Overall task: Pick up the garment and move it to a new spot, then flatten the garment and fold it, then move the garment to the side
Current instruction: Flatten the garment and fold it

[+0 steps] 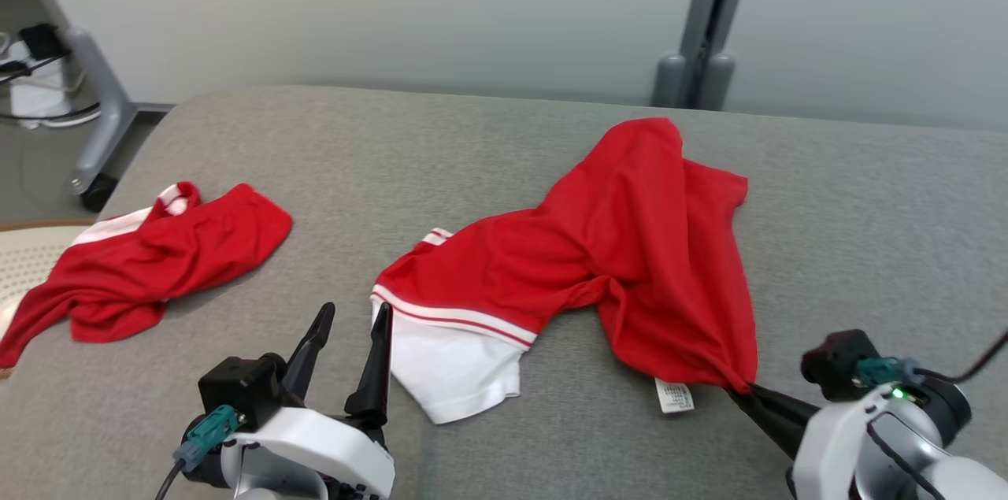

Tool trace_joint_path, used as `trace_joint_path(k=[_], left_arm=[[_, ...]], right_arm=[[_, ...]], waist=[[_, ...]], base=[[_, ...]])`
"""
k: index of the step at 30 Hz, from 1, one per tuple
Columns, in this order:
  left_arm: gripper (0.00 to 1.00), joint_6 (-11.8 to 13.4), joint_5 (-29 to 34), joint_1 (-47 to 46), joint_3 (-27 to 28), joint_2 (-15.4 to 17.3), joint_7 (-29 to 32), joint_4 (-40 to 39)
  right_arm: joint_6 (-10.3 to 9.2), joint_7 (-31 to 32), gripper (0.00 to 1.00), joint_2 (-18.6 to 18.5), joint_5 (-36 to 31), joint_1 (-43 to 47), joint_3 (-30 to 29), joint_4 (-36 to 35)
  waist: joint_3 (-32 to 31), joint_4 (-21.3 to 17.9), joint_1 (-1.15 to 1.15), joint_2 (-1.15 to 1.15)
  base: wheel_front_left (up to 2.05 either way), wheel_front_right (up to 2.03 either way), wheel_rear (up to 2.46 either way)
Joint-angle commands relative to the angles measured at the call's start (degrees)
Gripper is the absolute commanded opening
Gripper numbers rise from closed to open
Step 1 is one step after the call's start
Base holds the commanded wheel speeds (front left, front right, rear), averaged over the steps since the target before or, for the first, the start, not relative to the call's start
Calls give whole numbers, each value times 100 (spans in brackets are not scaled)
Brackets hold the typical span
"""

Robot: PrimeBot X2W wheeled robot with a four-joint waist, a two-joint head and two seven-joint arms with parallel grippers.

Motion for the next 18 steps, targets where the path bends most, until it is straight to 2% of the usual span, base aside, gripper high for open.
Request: trace_joint_path(k=[1,9,16,17,18], left_arm=[[100,42,-30,74,31,58,11,-32],[100,111,-41,77,96,217,107,-151],[100,93,-25,-18,37,281,227,-185],[100,94,-25,-22,27,287,238,-176],[100,101,-24,-21,18,294,262,-167]], right_arm=[[-1,132,0,-90,73,232,-191,-240],[-2,728,0,-666,294,1132,-1112,-1131],[-1,648,0,-881,258,1286,-1285,-929],[-1,624,4,-897,237,1303,-1257,-833],[-1,573,77,-877,249,1302,-1235,-768]], waist=[[-32,-260,0,0],[59,-660,0,0],[166,-751,0,0],[171,-746,0,0],[172,-743,0,0]], base=[[0,0,0],[0,0,0],[0,0,0],[0,0,0],[0,0,0]])
